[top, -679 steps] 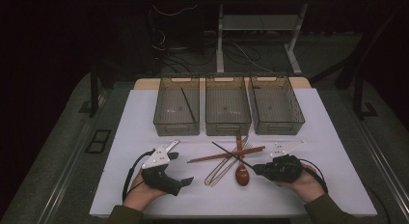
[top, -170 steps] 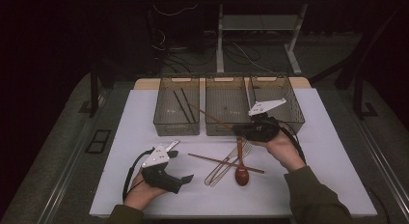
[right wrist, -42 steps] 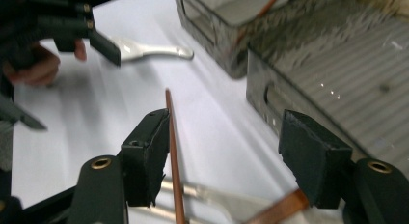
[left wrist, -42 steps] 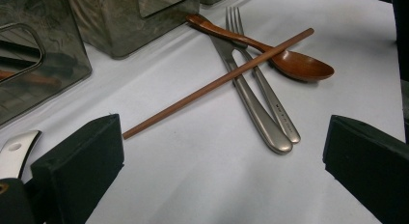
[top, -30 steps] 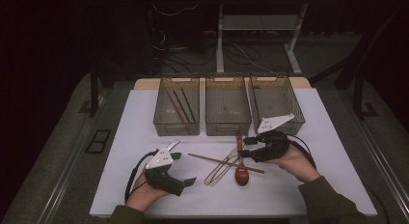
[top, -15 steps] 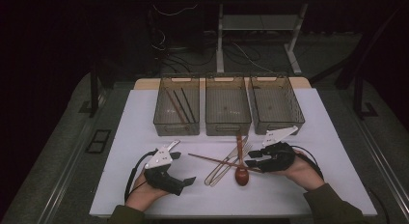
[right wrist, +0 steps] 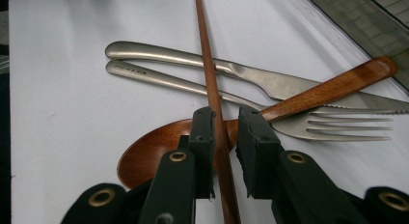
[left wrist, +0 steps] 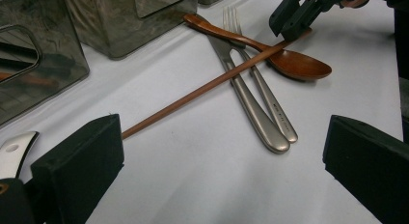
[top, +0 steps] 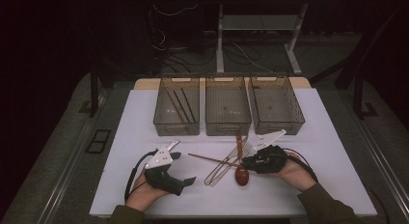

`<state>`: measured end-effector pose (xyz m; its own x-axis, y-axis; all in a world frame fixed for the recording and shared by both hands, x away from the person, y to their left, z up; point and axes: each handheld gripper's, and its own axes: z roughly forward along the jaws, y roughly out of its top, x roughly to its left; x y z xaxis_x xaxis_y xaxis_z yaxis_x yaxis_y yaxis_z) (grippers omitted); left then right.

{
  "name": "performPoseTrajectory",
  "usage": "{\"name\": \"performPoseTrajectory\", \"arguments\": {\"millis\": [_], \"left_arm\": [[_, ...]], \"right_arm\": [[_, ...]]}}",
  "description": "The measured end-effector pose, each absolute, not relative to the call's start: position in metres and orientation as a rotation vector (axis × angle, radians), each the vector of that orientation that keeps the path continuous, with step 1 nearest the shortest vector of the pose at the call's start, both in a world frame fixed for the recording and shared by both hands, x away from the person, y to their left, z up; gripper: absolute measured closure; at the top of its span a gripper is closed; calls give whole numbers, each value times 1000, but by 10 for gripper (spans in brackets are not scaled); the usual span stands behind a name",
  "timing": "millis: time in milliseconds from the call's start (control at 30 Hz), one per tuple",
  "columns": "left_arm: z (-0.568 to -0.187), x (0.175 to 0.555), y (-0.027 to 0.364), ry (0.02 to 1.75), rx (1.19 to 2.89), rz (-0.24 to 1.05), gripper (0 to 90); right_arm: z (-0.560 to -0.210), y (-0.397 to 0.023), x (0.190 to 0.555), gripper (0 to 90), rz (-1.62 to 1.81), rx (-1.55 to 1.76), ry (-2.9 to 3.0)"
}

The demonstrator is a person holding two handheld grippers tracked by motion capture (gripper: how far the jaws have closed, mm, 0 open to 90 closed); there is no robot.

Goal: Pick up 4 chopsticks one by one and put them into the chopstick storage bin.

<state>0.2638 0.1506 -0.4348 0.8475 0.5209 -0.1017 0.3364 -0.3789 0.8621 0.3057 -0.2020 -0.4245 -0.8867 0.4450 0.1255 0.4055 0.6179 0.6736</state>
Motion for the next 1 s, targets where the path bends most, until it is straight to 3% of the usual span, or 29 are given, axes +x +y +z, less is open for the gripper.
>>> {"name": "performPoseTrajectory", "arguments": {"millis": [1000], "left_arm": [[-435,264,151,632,2002,225,1]], "right_arm": [[-433,-191,304,785,1087,634,2850]]}}
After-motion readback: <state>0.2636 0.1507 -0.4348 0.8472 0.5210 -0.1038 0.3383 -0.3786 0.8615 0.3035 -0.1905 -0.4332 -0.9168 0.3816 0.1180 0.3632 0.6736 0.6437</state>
